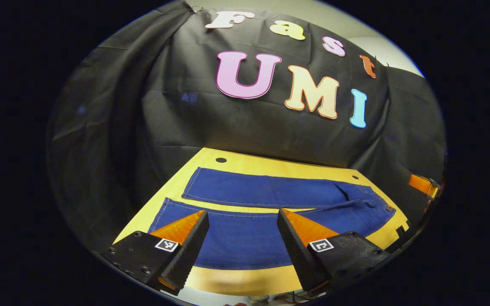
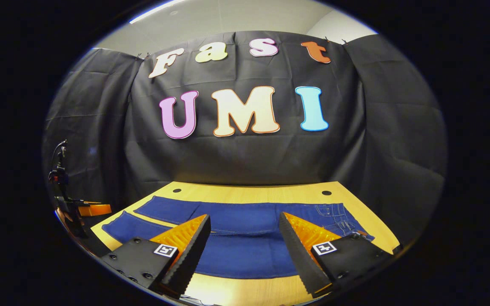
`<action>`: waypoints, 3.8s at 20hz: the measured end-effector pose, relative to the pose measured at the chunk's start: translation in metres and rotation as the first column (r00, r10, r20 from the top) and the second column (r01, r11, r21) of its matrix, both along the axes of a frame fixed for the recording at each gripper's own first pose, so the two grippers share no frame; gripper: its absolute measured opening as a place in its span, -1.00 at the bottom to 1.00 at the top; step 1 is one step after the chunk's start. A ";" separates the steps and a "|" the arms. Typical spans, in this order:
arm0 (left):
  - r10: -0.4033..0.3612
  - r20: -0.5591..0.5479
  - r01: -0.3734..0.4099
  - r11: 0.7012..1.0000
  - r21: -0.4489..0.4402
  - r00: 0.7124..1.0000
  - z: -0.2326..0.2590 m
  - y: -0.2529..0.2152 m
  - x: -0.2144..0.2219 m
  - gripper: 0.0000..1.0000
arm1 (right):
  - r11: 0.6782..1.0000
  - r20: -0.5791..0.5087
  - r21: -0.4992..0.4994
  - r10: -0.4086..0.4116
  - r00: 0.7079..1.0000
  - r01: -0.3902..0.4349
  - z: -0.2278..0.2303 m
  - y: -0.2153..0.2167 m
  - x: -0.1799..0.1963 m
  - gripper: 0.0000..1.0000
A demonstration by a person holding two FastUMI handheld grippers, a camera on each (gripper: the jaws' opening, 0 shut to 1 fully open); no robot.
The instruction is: Grasp the waist and the cuffs of the jeans and fold them to make the two legs overlap; first hold the waist and fold one-third of the jeans toward the cuffs, then hold the cuffs and fold the remaining one-third in the same direction to finish folding.
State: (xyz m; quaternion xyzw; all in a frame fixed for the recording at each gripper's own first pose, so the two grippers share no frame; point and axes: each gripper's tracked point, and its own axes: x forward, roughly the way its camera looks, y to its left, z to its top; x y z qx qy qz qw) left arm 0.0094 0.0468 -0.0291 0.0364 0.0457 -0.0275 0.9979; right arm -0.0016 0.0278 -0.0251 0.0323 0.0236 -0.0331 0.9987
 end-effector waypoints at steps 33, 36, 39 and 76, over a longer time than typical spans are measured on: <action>-0.080 -0.843 0.752 0.503 0.427 0.532 -0.147 0.119 -0.022 0.84 | 0.991 -0.264 0.018 -0.121 0.957 0.131 -0.088 -0.033 -0.038 0.98; -0.074 -0.867 0.767 0.507 0.393 0.493 -0.151 0.118 -0.025 0.73 | 0.992 -0.295 0.032 -0.108 0.949 0.123 -0.100 -0.029 -0.035 0.94; -0.054 -0.892 0.786 0.499 0.365 0.449 -0.152 0.119 -0.025 0.75 | 0.992 -0.322 0.048 -0.093 0.942 0.115 -0.108 -0.022 -0.034 0.97; 0.162 -0.859 0.669 0.563 0.485 0.486 -0.167 0.086 0.018 -1.00 | 0.755 -0.889 -0.209 0.118 0.443 -0.622 -0.247 -0.187 0.013 1.00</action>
